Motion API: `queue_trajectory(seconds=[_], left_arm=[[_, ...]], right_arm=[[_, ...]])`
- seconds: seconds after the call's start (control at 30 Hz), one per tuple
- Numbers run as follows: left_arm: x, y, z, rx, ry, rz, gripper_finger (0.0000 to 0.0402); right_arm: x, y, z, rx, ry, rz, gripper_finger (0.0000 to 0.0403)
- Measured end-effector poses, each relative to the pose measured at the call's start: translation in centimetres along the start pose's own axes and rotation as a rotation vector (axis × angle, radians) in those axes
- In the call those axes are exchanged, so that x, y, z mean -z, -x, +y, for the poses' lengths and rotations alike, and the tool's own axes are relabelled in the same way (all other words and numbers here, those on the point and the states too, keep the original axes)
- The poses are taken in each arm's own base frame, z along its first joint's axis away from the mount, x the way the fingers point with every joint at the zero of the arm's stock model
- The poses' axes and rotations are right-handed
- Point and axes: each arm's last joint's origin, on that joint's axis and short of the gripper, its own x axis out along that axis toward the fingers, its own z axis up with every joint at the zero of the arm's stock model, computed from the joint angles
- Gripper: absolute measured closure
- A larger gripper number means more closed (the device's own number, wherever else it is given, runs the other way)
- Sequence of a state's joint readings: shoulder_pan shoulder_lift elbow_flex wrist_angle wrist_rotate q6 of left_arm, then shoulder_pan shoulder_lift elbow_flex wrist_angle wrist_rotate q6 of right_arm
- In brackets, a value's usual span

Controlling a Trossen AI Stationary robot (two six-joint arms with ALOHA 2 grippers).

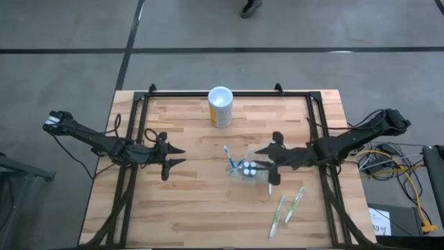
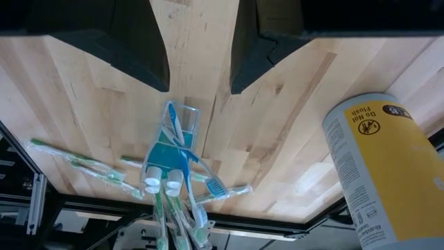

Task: Pick & Place toothbrushing station
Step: Put the green toothbrush into the right section of the transparent organizer

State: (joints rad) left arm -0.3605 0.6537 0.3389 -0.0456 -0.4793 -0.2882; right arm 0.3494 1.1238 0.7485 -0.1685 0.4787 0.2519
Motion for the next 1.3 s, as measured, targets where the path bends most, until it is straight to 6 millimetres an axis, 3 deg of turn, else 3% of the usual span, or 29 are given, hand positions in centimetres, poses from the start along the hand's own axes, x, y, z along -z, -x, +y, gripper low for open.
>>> queue_trajectory(seconds=[0.2,0.5,0.7,0.87,1.0,1.3], left_arm=[[0.0,0.0,0.0,0.000,0.000,0.000,0.0244],[0.0,0.0,0.0,0.000,0.000,0.000,0.0244],[0.0,0.0,0.0,0.000,0.000,0.000,0.0244],[0.0,0.0,0.0,0.000,0.000,0.000,0.0244],[0.0,0.0,0.0,0.000,0.000,0.000,0.0244],[0.0,0.0,0.0,0.000,0.000,0.000,0.0244]], right_arm=[[0.9,2.3,-0.8,0.115,-0.035,0.060,0.0252],[2.0,6.0,-2.0,0.152,-0.106,0.110,0.0246],[2.8,7.4,-3.4,0.261,-0.194,0.119,0.0245],[3.3,7.8,-4.3,0.398,-0.197,0.108,0.0245],[3.6,7.7,-5.3,0.478,-0.317,0.127,0.0245],[3.3,5.9,-7.8,0.576,-0.506,0.208,0.0245]])
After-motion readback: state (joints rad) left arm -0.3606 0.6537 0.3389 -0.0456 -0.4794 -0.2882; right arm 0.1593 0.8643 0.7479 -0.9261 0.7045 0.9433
